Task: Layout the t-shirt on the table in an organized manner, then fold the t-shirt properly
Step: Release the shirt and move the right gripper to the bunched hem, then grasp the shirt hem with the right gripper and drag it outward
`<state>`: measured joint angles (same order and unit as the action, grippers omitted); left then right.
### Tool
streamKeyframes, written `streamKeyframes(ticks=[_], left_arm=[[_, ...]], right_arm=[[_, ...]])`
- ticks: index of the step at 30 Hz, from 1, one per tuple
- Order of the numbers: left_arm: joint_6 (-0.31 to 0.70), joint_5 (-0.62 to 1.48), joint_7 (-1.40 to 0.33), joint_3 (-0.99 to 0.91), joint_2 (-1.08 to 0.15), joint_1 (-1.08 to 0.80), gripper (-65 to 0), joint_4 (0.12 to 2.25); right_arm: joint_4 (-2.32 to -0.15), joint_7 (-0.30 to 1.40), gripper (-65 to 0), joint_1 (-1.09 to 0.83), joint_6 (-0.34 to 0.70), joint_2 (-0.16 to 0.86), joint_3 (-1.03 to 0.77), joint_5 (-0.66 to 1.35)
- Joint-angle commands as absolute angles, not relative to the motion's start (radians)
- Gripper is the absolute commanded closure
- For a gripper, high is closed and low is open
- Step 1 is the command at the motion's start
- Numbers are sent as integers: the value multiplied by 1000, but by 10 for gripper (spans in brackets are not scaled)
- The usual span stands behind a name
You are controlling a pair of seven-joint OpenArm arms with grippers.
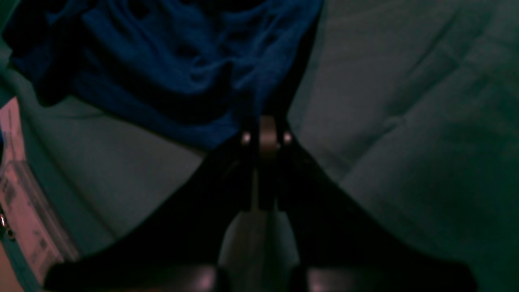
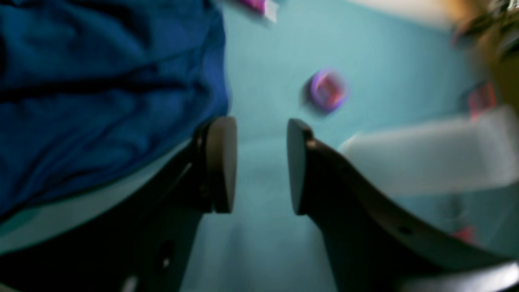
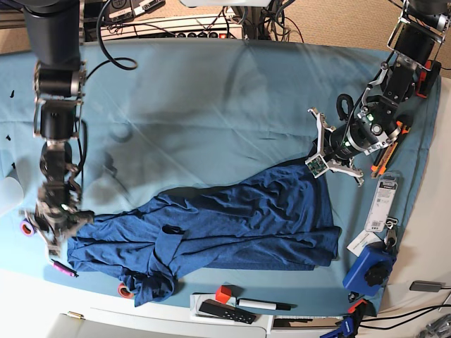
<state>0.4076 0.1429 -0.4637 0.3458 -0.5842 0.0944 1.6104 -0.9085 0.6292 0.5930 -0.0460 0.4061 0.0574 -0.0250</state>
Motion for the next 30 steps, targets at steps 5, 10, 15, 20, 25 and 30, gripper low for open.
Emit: streamKeyframes(ticks=[5, 10, 15, 20, 25, 30], left_arm=[[404, 150, -445, 338, -596, 111, 0, 1626], [405, 150, -444, 338, -596, 112, 0, 1626], [446, 150, -418, 338, -596, 111, 0, 1626], [445, 150, -419, 338, -596, 111, 0, 1626], [445, 150, -419, 338, -596, 111, 0, 1626], [445, 150, -419, 338, -596, 111, 0, 1626]], right_arm=[[-924, 484, -226, 592, -48, 368, -241, 136], [-896, 500, -226, 594, 59, 331, -368, 299], [-755, 413, -236, 610, 107, 310, -366, 317], [-627, 340, -237, 652, 115, 299, -367, 316], [-546, 308, -236, 715, 115, 295, -367, 313], [-471, 290, -236, 785, 115, 296, -367, 313]])
